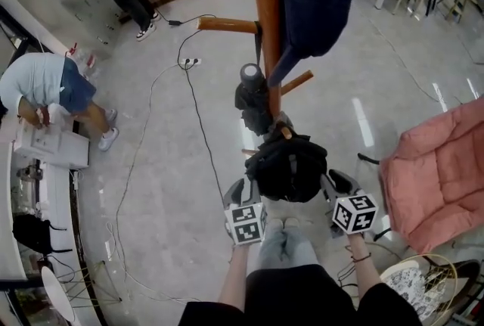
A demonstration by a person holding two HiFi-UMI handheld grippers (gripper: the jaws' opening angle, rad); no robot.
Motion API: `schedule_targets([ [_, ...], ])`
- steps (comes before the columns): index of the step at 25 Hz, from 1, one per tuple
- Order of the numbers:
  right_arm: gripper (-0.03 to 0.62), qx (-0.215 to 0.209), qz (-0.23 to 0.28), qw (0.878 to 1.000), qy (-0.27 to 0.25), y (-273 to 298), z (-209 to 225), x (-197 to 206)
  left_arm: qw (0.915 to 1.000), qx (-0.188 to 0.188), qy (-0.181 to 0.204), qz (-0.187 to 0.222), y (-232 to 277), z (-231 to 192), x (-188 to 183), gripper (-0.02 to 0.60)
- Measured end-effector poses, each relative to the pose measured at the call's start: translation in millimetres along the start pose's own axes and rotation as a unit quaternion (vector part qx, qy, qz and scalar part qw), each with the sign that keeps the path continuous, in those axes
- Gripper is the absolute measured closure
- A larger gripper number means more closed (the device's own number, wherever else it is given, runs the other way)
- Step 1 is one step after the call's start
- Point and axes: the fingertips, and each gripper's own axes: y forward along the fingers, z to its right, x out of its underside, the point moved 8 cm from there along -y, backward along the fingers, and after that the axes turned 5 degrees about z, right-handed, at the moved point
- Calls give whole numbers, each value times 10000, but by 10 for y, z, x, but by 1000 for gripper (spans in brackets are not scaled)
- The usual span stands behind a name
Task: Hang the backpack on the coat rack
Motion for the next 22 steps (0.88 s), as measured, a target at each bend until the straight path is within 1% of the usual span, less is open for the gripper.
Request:
schedule_targets([
  [4, 537, -7, 186, 9998, -117, -97, -104, -178, 9996, 81, 17, 284, -188, -34, -227, 525],
  [7, 557, -20, 309, 9993, -198, -184, -176, -325, 9985, 261, 83, 464, -342, -37, -400, 555],
  [11, 571, -63, 482, 9980, -399, -281, -254, -528, 9961, 540, 195, 677, -506, -35, -609, 565],
  [15, 576, -169, 688, 9964, -469, -388, -333, -727, 9934, 665, 282, 894, -664, -44, -783, 565],
  [19, 577, -186, 930, 9939, -566, -543, -408, -878, 9904, 850, 328, 1042, -819, -20, -894, 565],
  [22, 577, -222, 1116, 9918, -579, -642, -454, -961, 9878, 877, 411, 1222, -957, -14, -980, 566],
])
